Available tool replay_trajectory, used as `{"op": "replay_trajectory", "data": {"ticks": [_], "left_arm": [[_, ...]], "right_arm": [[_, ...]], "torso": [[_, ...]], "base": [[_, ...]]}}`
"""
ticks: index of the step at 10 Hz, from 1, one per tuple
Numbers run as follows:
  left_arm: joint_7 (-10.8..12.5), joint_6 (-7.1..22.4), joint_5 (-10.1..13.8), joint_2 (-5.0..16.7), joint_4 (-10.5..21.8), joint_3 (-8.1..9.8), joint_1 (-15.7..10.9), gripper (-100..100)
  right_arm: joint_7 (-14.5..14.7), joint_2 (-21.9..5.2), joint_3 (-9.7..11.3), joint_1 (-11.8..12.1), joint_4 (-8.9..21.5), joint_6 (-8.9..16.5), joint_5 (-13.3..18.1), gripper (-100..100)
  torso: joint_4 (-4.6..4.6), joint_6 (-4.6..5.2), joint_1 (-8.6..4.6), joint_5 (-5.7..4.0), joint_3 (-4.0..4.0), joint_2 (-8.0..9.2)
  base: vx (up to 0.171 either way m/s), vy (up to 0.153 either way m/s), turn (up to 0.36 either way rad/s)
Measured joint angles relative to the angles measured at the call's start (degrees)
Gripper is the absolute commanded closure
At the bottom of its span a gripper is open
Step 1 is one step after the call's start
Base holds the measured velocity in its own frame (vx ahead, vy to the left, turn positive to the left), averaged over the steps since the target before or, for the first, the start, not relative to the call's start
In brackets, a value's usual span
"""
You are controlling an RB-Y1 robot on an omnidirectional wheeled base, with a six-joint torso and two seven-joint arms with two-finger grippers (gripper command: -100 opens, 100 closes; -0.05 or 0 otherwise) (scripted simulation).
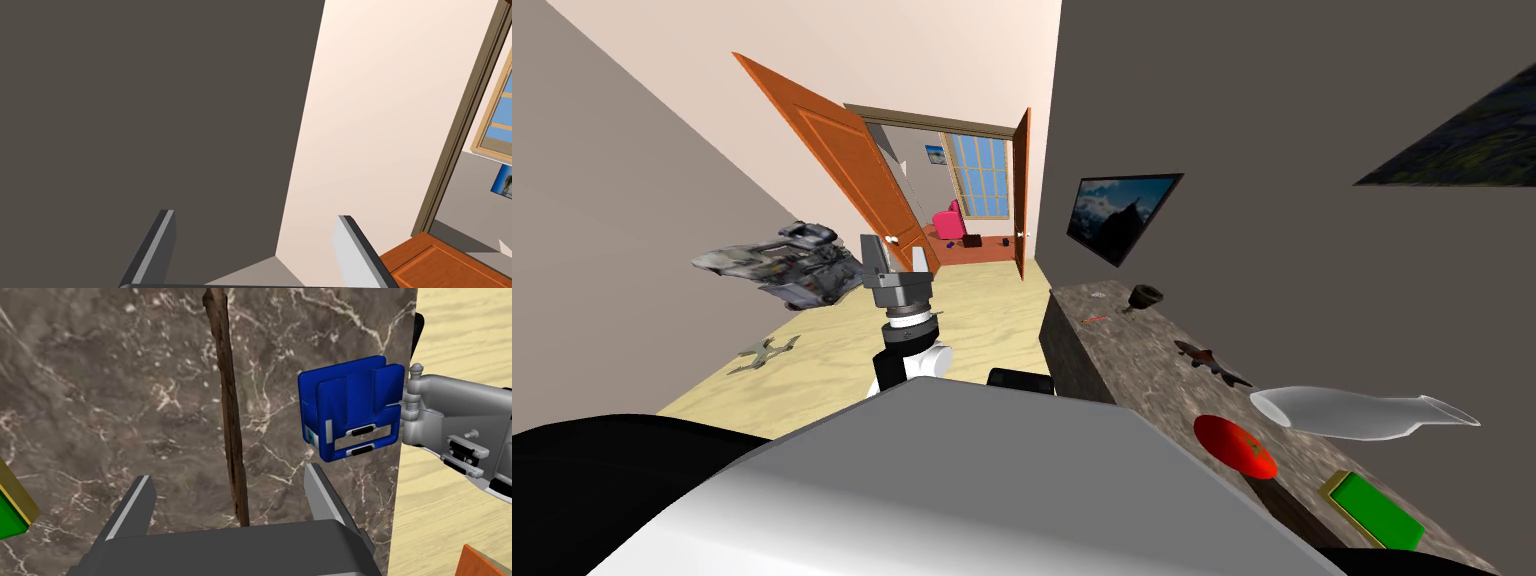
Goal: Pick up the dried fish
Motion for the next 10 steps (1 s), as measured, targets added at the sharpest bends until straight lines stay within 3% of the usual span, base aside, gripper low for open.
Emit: {"op": "replay_trajectory", "data": {"ticks": [2,3,7,8,9,10], "left_arm": [[0.0,0.0,0.0,0.0,0.0,0.0,0.0,0],[0.0,0.0,0.0,0.0,0.0,0.0,0.0,0],[0.0,0.0,0.0,0.0,0.0,0.0,0.0,0],[0.0,0.0,0.0,0.0,0.0,0.0,0.0,0],[0.0,0.0,0.0,0.0,0.0,0.0,0.0,0],[0.0,0.0,0.0,0.0,0.0,0.0,0.0,0]], "right_arm": [[0.8,2.2,0.0,-0.1,0.4,1.1,0.5,-100],[0.8,2.3,0.0,-0.1,0.4,1.2,0.6,100],[0.8,2.2,0.0,-0.1,0.4,1.1,0.6,100],[0.8,2.2,0.0,-0.1,0.4,1.1,0.6,0],[0.8,2.2,0.0,-0.1,0.4,1.1,0.6,100],[0.6,1.3,0.0,-0.1,0.0,0.9,0.3,100]], "torso": [[0.0,0.0,0.01,0.0,0.01,0.01],[0.0,0.0,0.04,0.02,-0.01,-0.02],[-0.02,-0.01,-0.28,-0.16,-0.04,-0.07],[-0.03,0.0,-0.3,-0.17,-0.05,-0.08],[-0.03,0.0,-0.31,-0.17,-0.05,-0.08],[-0.05,0.02,-0.27,-0.11,-0.08,-0.12]], "base": [[-0.008,-0.007,0.015],[0.0,0.0,0.0],[0.0,0.0,0.0],[0.0,0.0,0.0],[0.01,0.006,-0.061],[0.016,0.014,-0.071]]}}
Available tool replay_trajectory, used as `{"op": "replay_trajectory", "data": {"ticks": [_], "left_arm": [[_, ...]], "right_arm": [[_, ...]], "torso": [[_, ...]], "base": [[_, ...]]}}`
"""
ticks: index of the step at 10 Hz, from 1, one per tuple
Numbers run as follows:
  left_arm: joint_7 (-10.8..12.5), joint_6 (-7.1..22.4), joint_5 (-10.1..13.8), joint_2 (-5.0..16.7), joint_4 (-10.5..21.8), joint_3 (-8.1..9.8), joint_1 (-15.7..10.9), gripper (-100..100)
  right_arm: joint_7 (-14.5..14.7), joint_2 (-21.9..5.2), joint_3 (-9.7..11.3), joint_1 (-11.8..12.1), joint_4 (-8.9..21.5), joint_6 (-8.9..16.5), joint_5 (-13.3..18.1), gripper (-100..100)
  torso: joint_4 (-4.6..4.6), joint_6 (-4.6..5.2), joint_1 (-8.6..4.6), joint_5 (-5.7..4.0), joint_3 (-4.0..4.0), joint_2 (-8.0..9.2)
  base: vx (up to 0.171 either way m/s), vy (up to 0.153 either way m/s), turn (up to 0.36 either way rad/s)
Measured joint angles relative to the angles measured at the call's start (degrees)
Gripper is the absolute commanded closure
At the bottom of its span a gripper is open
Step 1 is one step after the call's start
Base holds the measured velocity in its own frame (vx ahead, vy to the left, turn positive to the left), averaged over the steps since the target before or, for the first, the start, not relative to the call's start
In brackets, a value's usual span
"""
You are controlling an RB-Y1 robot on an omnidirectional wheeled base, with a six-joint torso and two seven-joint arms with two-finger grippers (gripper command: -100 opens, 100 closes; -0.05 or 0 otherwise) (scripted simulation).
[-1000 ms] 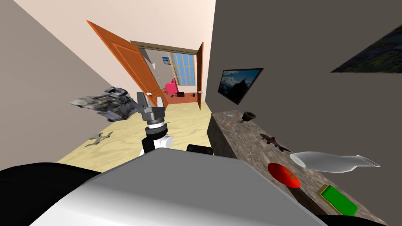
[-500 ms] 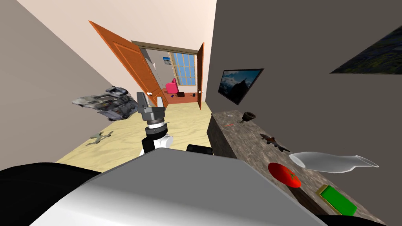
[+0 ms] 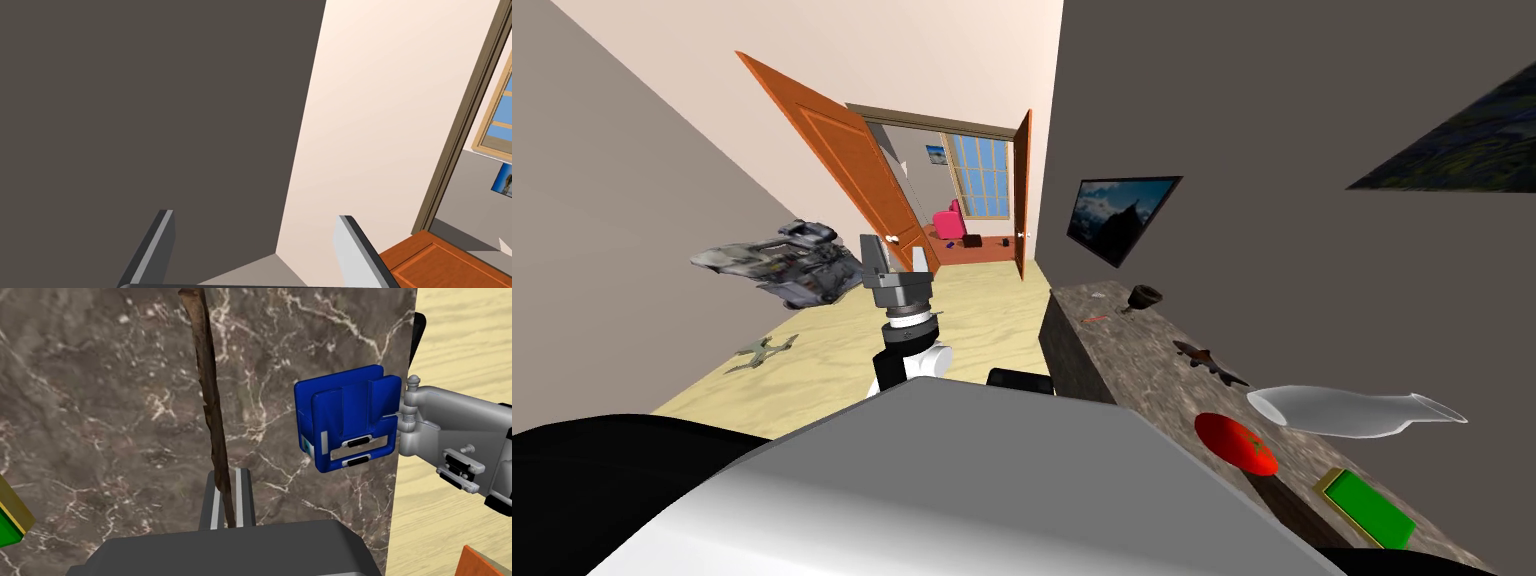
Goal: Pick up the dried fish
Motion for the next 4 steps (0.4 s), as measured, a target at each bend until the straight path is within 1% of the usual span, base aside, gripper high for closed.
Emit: {"op": "replay_trajectory", "data": {"ticks": [1,3,4], "left_arm": [[0.0,0.0,0.0,0.0,0.0,0.0,0.0,0],[0.0,0.0,0.0,0.0,0.0,0.0,0.0,0],[0.0,0.0,0.0,0.0,0.0,0.0,0.0,0]], "right_arm": [[0.1,-1.5,0.2,0.4,-0.4,-0.5,-1.0,100],[-0.8,-3.4,0.0,0.2,0.1,-2.2,-0.9,100],[-0.9,-3.5,0.0,0.2,0.2,-2.4,-0.8,0]], "torso": [[-0.02,0.0,0.07,0.06,-0.03,-0.04],[-0.04,-0.02,0.11,0.08,-0.07,-0.1],[-0.04,0.01,0.08,0.03,-0.06,-0.07]], "base": [[0.015,0.014,-0.058],[0.011,0.007,-0.015],[0.0,0.0,0.0]]}}
